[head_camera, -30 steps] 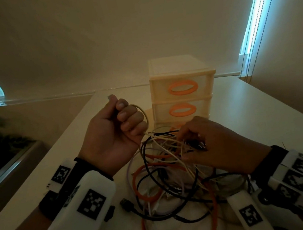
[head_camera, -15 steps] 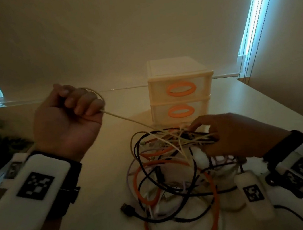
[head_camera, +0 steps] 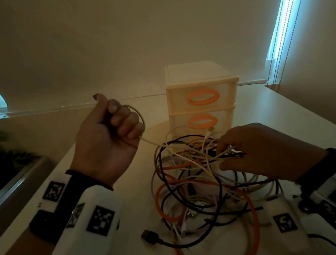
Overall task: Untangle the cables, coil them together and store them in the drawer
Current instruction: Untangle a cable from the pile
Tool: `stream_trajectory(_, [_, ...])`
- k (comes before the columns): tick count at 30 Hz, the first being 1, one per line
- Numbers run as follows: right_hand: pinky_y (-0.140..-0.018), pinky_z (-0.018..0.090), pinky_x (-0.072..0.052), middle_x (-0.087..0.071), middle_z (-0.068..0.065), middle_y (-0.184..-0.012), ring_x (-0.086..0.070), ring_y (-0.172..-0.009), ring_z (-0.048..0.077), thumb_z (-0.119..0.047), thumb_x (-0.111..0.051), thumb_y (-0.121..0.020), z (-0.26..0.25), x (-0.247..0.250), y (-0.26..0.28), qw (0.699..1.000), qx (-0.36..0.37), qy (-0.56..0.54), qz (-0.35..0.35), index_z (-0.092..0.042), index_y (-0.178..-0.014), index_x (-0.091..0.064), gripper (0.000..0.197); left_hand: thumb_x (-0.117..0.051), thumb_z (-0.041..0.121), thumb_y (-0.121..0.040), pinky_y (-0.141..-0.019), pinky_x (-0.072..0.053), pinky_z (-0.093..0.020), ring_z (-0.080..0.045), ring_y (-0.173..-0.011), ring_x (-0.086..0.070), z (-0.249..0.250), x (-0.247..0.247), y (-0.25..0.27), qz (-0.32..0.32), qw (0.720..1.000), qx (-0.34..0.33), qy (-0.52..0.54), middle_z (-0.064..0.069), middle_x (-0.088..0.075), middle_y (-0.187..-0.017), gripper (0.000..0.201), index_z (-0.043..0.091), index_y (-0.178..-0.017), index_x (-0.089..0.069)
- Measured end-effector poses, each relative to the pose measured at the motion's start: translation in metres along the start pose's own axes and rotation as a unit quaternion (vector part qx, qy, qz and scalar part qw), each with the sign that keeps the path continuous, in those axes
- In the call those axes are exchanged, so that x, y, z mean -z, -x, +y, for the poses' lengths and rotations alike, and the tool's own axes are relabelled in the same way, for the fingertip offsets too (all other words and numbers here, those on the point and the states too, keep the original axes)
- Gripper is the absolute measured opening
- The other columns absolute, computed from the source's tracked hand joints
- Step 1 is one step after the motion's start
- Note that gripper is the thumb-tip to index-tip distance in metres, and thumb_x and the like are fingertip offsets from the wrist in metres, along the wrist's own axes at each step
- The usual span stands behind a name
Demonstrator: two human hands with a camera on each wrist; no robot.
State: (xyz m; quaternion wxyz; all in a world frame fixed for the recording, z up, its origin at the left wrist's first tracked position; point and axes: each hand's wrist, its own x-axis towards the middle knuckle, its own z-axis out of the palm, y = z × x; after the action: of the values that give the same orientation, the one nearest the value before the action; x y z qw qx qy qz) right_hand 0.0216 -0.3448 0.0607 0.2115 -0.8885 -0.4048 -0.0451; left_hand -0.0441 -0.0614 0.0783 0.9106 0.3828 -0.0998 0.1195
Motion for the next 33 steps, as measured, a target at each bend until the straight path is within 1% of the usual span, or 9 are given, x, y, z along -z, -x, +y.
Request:
stream_trajectory(7, [-0.057, 0.018, -0.041, -0.050, -0.018, -0.082, -0.054, -0.069, 0.002, -0.023, -0.082, -0.080, 0.010, -0.002, -0.002, 0.994, 0.076, 0.049, 0.061, -0.035, -0.097, -0.074, 0.023, -0.038, 0.042, -0.107, -0.047, -0.023, -0.023, -0.010, -0.053, -0.016, -0.024, -0.008, 0.007, 0.010, 0.994, 0.069, -0.079, 0.004, -0.022, -0.065, 0.044, 0.016, -0.073, -0.049])
stream_trajectory(13, [-0.090, 0.012, -0.050, -0.062, -0.022, -0.119, -0.058, -0.112, -0.007, -0.044, -0.063, -0.090, -0.033, -0.014, -0.002, 0.989, 0.079, -0.124, 0.008, -0.036, -0.132, -0.053, 0.044, -0.037, 0.041, -0.108, -0.049, -0.029, -0.022, -0.010, -0.055, -0.022, -0.040, -0.017, 0.010, 0.002, 0.996, 0.084, -0.017, 0.003, -0.030, -0.065, 0.044, 0.014, -0.076, -0.050])
stream_trajectory(17, [-0.069, 0.027, -0.052, -0.064, -0.011, -0.085, -0.062, -0.079, 0.007, -0.039, -0.046, -0.103, -0.051, -0.038, -0.014, 0.990, 0.105, -0.087, -0.030, -0.030, -0.093, -0.061, 0.020, -0.034, 0.038, -0.109, -0.050, -0.034, -0.021, -0.009, -0.052, -0.032, -0.029, -0.015, 0.008, -0.031, 0.994, 0.077, 0.067, 0.005, -0.037, -0.064, 0.044, 0.015, -0.076, -0.050])
stream_trajectory(21, [-0.068, 0.011, -0.046, -0.068, -0.020, -0.084, -0.062, -0.078, -0.003, -0.026, -0.051, -0.103, -0.029, -0.025, -0.014, 0.983, 0.042, -0.181, -0.003, -0.027, -0.090, -0.073, 0.025, -0.025, 0.036, -0.111, -0.052, -0.030, -0.022, -0.009, -0.050, -0.038, 0.012, 0.002, 0.005, -0.125, 0.967, 0.084, 0.203, 0.003, -0.046, -0.061, 0.046, 0.014, -0.078, -0.049])
stream_trajectory(24, [-0.062, 0.016, -0.046, -0.069, -0.017, -0.080, -0.063, -0.074, 0.000, -0.032, -0.052, -0.100, -0.015, -0.015, -0.019, 0.987, -0.003, -0.149, 0.057, -0.030, -0.085, -0.070, 0.024, -0.022, 0.041, -0.111, -0.048, -0.027, -0.022, -0.006, -0.048, -0.034, 0.027, 0.001, 0.009, -0.187, 0.961, 0.137, 0.148, 0.004, -0.047, -0.060, 0.047, 0.016, -0.080, -0.049])
stream_trajectory(26, [-0.060, 0.018, -0.047, -0.066, -0.013, -0.073, -0.060, -0.070, 0.002, -0.036, -0.051, -0.099, -0.011, -0.014, -0.023, 0.984, -0.027, -0.116, 0.134, -0.028, -0.085, -0.068, 0.023, -0.028, 0.041, -0.110, -0.046, -0.036, -0.020, -0.008, -0.048, -0.044, 0.019, -0.006, 0.014, -0.212, 0.956, 0.200, 0.025, 0.001, -0.056, -0.063, 0.045, 0.017, -0.079, -0.050])
stream_trajectory(28, [-0.057, 0.011, -0.041, -0.063, -0.015, -0.068, -0.058, -0.067, 0.000, -0.032, -0.052, -0.100, -0.015, -0.014, -0.024, 0.973, -0.030, -0.113, 0.201, -0.025, -0.085, -0.067, 0.023, -0.035, 0.041, -0.105, -0.056, -0.053, -0.026, -0.021, -0.064, -0.066, 0.001, -0.013, 0.020, -0.232, 0.935, 0.242, -0.114, -0.013, -0.072, -0.081, 0.042, 0.016, -0.077, -0.051])
stream_trajectory(30, [-0.056, 0.008, -0.039, -0.062, -0.022, -0.064, -0.058, -0.064, -0.003, -0.026, -0.055, -0.101, -0.024, -0.013, -0.022, 0.962, -0.021, -0.136, 0.237, -0.023, -0.085, -0.068, 0.021, -0.037, 0.041, -0.103, -0.080, -0.059, -0.038, -0.038, -0.094, -0.071, -0.016, -0.019, 0.027, -0.249, 0.913, 0.275, -0.170, -0.032, -0.069, -0.109, 0.041, 0.012, -0.077, -0.049])
stream_trajectory(33, [-0.056, 0.009, -0.041, -0.062, -0.026, -0.062, -0.059, -0.060, -0.003, -0.018, -0.058, -0.100, -0.040, -0.009, -0.017, 0.947, 0.018, -0.197, 0.253, -0.018, -0.087, -0.071, 0.018, -0.035, 0.038, -0.106, -0.097, -0.055, -0.042, -0.039, -0.106, -0.068, -0.027, -0.024, 0.029, -0.215, 0.927, 0.274, -0.139, -0.026, -0.070, -0.108, 0.040, 0.008, -0.083, -0.046])
